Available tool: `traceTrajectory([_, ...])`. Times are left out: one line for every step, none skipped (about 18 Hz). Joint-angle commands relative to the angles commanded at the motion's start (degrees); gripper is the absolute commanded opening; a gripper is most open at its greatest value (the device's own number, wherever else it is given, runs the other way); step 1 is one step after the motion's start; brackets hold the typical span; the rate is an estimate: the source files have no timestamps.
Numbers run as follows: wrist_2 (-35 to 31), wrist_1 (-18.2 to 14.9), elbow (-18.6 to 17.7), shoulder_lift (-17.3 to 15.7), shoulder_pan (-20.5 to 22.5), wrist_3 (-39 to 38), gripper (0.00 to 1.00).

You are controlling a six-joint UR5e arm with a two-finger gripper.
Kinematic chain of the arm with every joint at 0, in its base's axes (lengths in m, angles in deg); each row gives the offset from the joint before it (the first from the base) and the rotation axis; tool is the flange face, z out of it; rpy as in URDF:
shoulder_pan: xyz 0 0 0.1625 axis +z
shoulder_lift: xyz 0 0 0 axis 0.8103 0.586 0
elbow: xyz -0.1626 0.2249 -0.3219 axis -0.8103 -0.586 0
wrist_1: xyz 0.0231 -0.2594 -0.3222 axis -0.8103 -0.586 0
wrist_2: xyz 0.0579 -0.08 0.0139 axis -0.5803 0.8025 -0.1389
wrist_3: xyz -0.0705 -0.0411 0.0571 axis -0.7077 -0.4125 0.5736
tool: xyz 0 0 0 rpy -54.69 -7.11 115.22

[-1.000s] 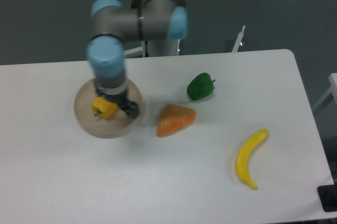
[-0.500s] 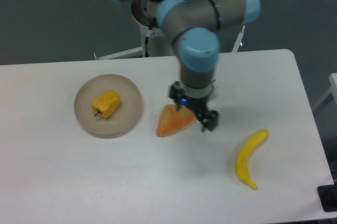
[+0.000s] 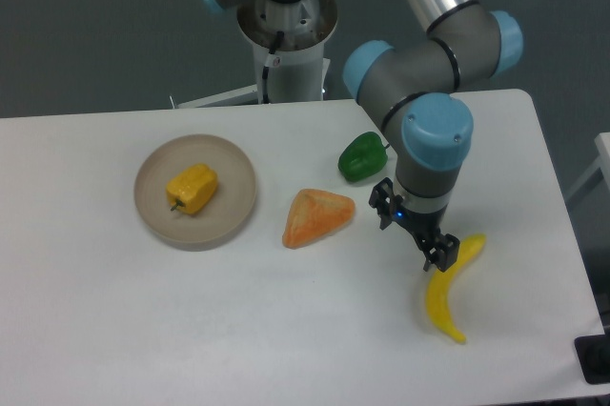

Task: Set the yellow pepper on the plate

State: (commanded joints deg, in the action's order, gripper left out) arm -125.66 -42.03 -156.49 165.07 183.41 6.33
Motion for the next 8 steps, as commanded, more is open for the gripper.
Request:
traceTrajectory([-0.44, -0.17, -0.17, 0.0, 0.0, 0.09, 1.0])
traceTrajectory([-0.44, -0.26, -0.09, 0.0, 0.0, 0.09, 1.0])
traceTrajectory([-0.44, -0.26, -0.09, 0.0, 0.0, 0.09, 1.0])
traceTrajectory([-0.35, -0.35, 0.0, 0.0, 0.0, 0.09, 1.0])
traceTrajectory([-0.35, -0.35, -0.09, 0.09, 0.0, 0.09, 1.0])
traceTrajectory([-0.35, -0.44, -0.09, 0.09, 0.0, 0.09, 1.0])
traceTrajectory([-0.35, -0.44, -0.09, 0.09, 0.0, 0.09, 1.0])
traceTrajectory([-0.35, -0.44, -0.09, 0.09, 0.0, 0.09, 1.0])
